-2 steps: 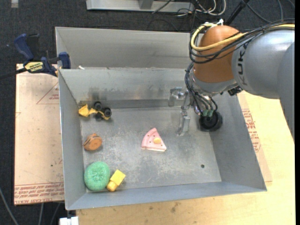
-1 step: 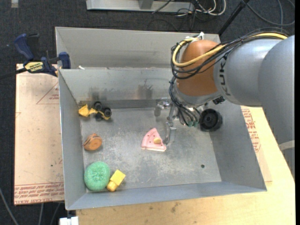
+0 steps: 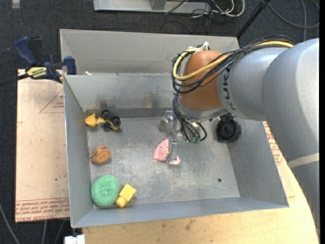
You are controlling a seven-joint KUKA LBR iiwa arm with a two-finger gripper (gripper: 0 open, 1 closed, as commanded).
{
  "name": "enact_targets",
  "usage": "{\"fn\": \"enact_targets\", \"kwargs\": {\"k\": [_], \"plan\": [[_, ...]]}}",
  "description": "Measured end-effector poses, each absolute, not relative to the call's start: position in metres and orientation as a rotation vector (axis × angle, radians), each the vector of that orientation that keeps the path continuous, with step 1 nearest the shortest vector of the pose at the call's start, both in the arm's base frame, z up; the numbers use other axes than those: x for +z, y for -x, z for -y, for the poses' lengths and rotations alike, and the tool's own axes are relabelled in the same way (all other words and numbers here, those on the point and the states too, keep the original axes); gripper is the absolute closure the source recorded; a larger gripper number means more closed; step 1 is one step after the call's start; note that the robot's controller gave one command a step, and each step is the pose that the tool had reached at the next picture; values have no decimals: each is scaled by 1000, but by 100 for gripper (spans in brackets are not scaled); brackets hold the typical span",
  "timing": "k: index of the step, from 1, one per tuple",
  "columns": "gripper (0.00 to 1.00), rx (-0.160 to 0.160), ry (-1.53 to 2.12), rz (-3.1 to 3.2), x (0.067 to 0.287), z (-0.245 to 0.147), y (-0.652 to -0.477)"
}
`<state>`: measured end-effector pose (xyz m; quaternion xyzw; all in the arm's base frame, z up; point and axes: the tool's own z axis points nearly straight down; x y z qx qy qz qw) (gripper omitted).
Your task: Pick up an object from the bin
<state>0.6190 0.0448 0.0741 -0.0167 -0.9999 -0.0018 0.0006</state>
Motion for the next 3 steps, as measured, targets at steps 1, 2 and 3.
{"fn": "enact_targets", "kwargs": {"k": [1, 2, 3], "plan": [[100, -6, -512, 3111, 76, -56, -610], [100, -6, -511, 3111, 76, -56, -610], [100, -2, -527, 3101, 80, -65, -643]]}}
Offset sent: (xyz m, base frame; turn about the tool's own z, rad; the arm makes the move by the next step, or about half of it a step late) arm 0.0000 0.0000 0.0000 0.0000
